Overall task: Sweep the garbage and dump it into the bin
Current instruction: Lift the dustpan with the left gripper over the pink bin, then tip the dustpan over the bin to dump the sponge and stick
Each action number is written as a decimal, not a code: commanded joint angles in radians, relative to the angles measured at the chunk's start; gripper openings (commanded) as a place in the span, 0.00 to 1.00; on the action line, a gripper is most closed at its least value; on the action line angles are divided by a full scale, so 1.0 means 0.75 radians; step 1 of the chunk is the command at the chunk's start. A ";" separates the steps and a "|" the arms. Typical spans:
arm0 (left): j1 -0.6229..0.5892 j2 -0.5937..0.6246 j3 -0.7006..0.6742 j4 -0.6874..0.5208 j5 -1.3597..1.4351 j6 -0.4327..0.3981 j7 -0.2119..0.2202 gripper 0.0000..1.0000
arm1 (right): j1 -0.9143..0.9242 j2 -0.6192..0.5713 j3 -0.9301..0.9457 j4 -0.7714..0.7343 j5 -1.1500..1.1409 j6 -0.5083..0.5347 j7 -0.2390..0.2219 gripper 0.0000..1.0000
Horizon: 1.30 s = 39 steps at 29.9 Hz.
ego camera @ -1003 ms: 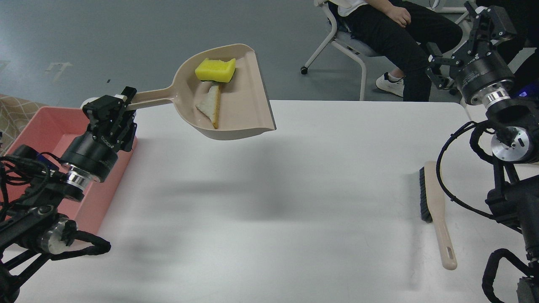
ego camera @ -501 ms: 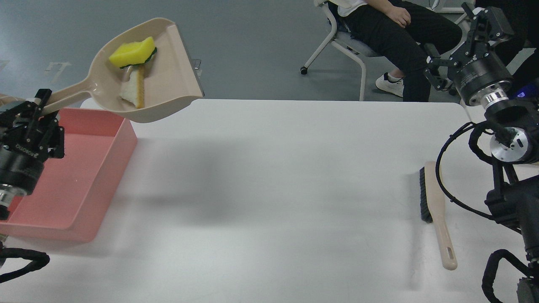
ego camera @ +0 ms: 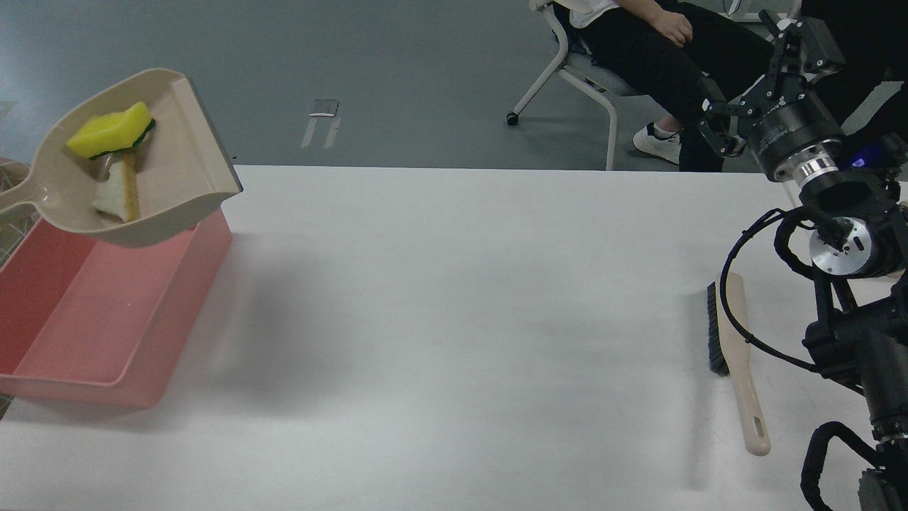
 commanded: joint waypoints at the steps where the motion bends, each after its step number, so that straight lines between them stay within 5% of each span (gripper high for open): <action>1: 0.033 -0.019 -0.062 0.054 0.006 -0.041 0.000 0.18 | 0.000 -0.002 -0.018 0.000 0.000 0.000 0.000 1.00; 12: 0.052 -0.019 -0.079 0.281 0.027 -0.099 0.000 0.19 | -0.016 -0.006 -0.016 0.000 0.000 0.008 0.000 1.00; 39: 0.107 0.056 -0.177 0.340 0.399 -0.015 0.000 0.19 | -0.061 -0.008 0.000 0.031 0.010 0.014 0.000 1.00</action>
